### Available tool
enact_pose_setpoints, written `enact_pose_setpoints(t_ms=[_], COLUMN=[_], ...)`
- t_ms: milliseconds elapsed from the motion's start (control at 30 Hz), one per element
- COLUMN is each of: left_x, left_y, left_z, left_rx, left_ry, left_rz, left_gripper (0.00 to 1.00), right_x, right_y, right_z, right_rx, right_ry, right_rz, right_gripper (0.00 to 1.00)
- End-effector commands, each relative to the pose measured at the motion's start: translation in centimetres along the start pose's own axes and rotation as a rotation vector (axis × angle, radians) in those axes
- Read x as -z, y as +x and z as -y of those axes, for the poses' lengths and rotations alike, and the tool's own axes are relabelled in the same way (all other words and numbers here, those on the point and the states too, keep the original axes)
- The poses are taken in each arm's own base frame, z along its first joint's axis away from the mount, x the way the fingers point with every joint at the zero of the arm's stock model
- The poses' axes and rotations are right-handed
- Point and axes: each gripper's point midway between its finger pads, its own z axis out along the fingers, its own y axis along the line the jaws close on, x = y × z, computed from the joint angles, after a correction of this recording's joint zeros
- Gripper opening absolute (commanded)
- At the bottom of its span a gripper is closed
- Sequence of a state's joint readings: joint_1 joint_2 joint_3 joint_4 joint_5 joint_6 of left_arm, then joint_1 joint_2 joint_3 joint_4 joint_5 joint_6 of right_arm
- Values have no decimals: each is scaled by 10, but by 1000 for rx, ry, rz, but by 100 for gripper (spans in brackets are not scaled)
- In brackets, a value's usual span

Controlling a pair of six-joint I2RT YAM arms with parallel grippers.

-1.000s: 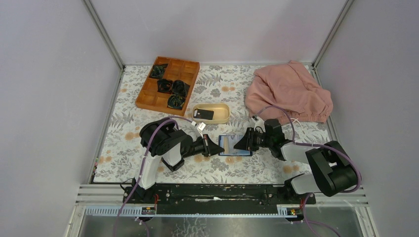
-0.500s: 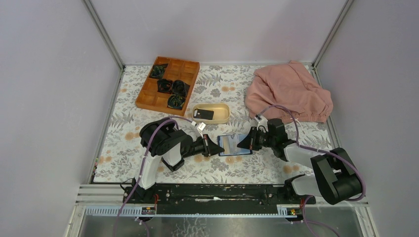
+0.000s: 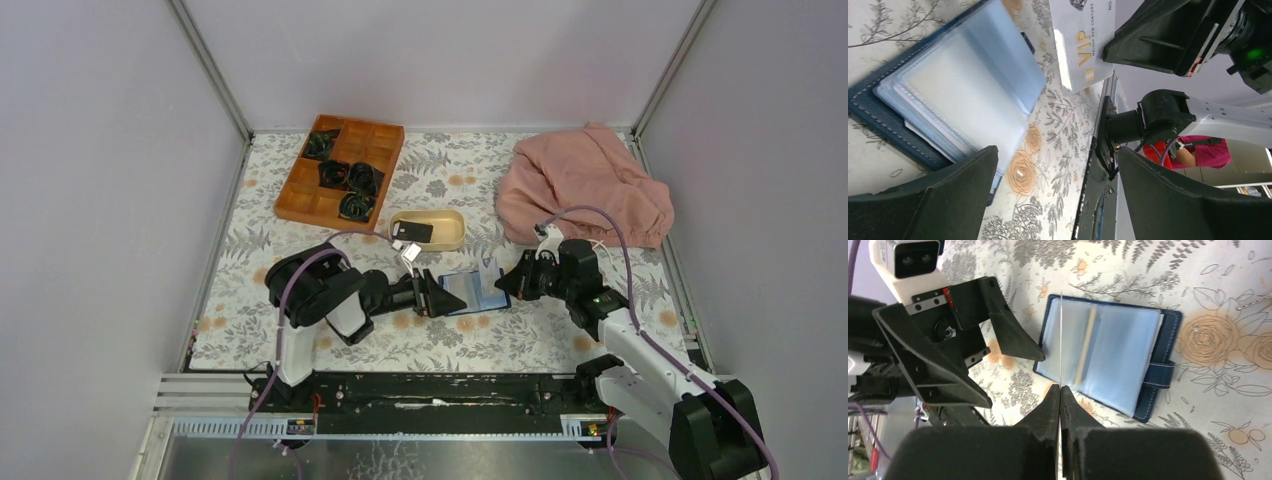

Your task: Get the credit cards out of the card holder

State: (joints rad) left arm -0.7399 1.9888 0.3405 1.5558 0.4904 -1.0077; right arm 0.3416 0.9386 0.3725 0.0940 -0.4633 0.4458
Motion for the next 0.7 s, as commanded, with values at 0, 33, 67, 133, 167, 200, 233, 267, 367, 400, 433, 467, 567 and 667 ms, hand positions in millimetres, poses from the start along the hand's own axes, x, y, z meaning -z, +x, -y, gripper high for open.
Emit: enact_pose_setpoints(t_ms=[0, 33, 67, 133, 167, 200, 233, 267, 367, 400, 433, 467, 567, 667], left_x=[6, 6, 6, 6, 8, 8, 6, 5, 4, 4, 4, 4, 2, 4], left_y=[-9, -12, -13, -18, -21, -22, -23, -23, -21, -21, -20, -21, -21, -22], left_z=[33, 38, 41, 49, 55, 59, 63, 65, 73, 76, 80, 83, 87, 92], left_rx=[-87, -107, -122, -158, -179, -192, -205, -214, -227, -231, -230, -232, -239, -260], left_ry=[100, 106, 108, 119, 131, 139, 149, 157, 199, 215, 231, 246, 266, 278], left_rz=[-1, -4, -12, -10, -3, -7, -15, -29, -58, -63, -68, -71, -87, -86], left_gripper=[92, 90, 89, 83, 82, 81, 79, 77, 67, 65, 62, 59, 57, 54], right_x=[18, 21, 26, 37, 42, 46, 49, 53, 57, 57, 56, 56, 53, 52], right_y=[5, 10, 14, 22, 26, 29, 32, 36, 44, 47, 50, 53, 56, 57], right_z=[-31, -40, -49, -66, -72, -76, -82, -87, -97, -99, -100, -103, -109, -111], right_rx=[47, 35, 26, 14, 17, 14, 10, 3, 9, 9, 12, 17, 39, 43], right_ry=[-123, -179, -232, -327, -361, -387, -417, -449, -497, -500, -504, -511, -520, -520], right_rz=[-77, -95, -107, -129, -136, -142, -149, -163, -195, -210, -227, -242, -265, -278], right_gripper=[0, 0, 0, 0, 0, 0, 0, 0, 0, 0, 0, 0, 0, 0])
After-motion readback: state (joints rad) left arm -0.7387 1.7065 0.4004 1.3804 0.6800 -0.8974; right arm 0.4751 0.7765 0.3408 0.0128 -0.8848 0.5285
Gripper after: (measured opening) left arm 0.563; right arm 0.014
